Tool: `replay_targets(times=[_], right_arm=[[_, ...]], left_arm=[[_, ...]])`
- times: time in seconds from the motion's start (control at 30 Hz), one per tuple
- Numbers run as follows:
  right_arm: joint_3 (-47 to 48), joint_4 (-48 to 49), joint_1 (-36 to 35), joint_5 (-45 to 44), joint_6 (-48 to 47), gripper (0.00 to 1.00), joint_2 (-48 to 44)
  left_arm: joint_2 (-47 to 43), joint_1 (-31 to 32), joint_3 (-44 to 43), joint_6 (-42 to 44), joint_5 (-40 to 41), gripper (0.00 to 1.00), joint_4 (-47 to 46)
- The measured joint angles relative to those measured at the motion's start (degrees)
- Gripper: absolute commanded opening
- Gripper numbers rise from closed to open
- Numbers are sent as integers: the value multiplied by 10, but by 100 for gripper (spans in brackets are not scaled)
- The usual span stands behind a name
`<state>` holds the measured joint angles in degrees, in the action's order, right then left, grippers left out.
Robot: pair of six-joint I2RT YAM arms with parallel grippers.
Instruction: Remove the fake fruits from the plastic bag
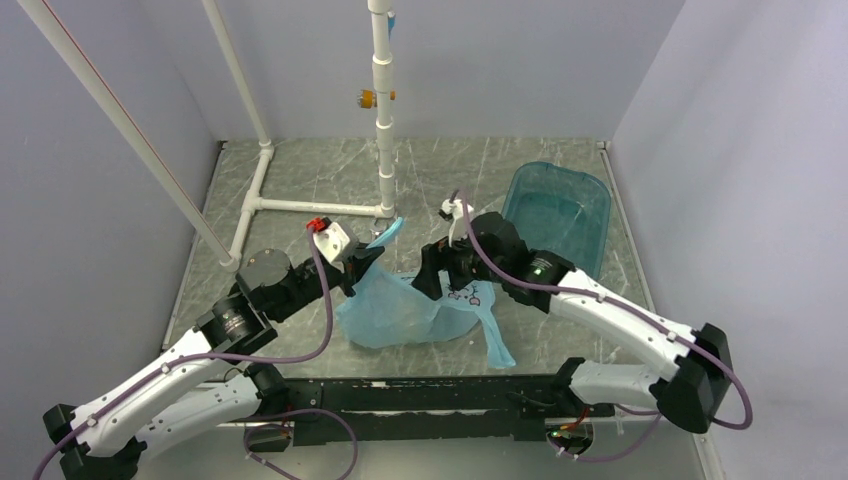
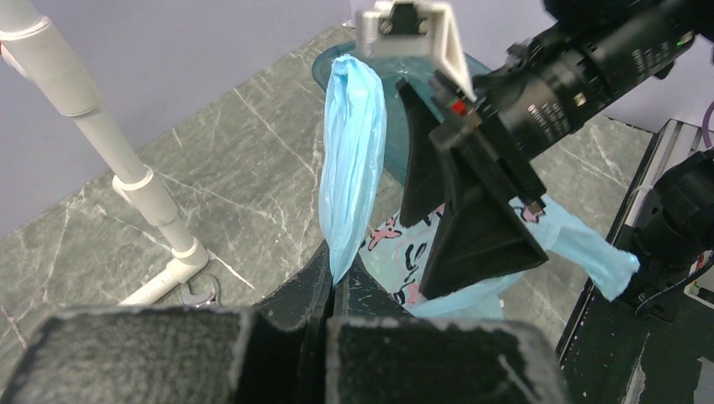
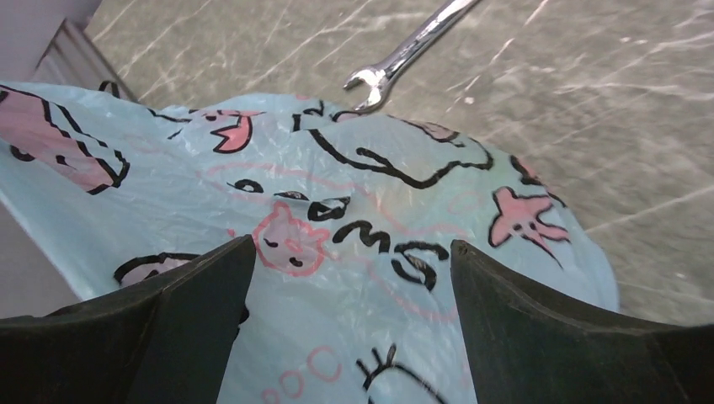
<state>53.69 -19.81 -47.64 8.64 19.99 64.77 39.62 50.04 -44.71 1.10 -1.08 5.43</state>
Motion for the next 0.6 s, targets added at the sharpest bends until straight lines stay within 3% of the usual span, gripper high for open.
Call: replay_targets(times=[0.17, 0.3, 0.6], right_arm=[[-1, 25, 1, 60, 1, 85, 43], [-19, 61, 1, 99, 6, 75, 54], [-54, 110, 1, 137, 30, 18, 53]], left_arm=[[1, 0, 0, 0, 2, 0, 0], [4, 0, 0, 0, 5, 0, 1], [5, 0, 0, 0, 5, 0, 4]])
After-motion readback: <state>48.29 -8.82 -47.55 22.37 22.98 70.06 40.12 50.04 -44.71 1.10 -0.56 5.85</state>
